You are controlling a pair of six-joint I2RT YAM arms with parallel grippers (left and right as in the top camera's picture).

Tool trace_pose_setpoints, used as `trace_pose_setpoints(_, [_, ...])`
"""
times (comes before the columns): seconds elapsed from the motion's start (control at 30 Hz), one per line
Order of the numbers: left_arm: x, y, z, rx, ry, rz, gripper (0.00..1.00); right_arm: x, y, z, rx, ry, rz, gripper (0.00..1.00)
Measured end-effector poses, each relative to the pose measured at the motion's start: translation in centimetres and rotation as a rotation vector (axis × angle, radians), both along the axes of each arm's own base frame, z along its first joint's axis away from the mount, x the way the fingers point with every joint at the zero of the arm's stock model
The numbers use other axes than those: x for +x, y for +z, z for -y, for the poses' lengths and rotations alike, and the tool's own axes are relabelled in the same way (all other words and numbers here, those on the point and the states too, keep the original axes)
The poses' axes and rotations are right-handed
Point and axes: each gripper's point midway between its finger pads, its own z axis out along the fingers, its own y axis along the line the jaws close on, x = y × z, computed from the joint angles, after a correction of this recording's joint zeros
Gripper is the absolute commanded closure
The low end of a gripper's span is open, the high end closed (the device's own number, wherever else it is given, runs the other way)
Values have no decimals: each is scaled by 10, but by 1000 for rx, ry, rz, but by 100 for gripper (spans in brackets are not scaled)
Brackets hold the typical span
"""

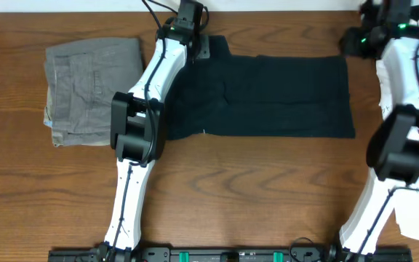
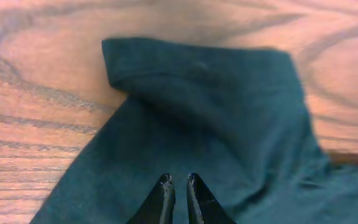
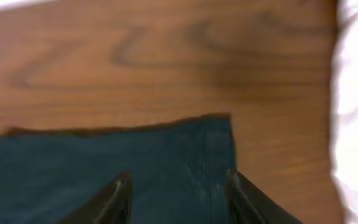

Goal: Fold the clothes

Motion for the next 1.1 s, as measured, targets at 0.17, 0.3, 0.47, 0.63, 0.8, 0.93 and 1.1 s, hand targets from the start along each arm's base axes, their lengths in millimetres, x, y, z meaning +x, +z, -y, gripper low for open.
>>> trace_pose_setpoints(0.17, [-4,-27,-3,22,5,-43,89,8,-29,-2,-29,54,-11,47])
trace_pose_setpoints(0.3, [-11,-28,-6,38,7,-75,90,16,-24,3,-62,57,27,47])
trace_pose_setpoints(0.47, [-26,-31,-8,63,2,-141,93,21,-21,5,-82,58,48,45])
trace_pose_setpoints(0.63, [-39,-32,-9,81,-3,-190,93,20,-26,12,-112,38,34,46])
trace_pose_setpoints(0.8, [-44,-32,-9,88,-6,-207,93,18,-43,17,-133,23,-3,45])
trace_pose_setpoints(0.93, [-43,-31,-9,88,-5,-205,93,17,-67,19,-136,20,-35,45])
trace_pose_setpoints(1.1, [-42,-29,-8,86,-6,-197,92,16,-88,20,-133,19,-65,45])
